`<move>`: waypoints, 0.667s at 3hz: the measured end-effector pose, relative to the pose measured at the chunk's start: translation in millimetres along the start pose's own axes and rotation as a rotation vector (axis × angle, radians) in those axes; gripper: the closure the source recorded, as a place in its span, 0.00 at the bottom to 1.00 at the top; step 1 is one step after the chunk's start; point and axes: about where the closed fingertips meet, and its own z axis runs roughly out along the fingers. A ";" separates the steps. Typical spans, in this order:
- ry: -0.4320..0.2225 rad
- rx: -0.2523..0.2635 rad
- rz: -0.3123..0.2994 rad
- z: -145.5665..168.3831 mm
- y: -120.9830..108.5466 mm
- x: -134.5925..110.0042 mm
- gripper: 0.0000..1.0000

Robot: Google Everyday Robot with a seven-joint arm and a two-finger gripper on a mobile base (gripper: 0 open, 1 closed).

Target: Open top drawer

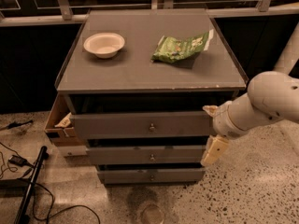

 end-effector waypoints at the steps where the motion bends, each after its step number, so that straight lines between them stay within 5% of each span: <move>1: -0.018 0.003 -0.009 15.8 -7.1 4.2 0.00; 2: -0.030 0.012 -0.030 29.5 -19.9 3.3 0.00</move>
Offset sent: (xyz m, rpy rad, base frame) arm 0.0480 0.0056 -0.0329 0.0231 -0.0559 0.0451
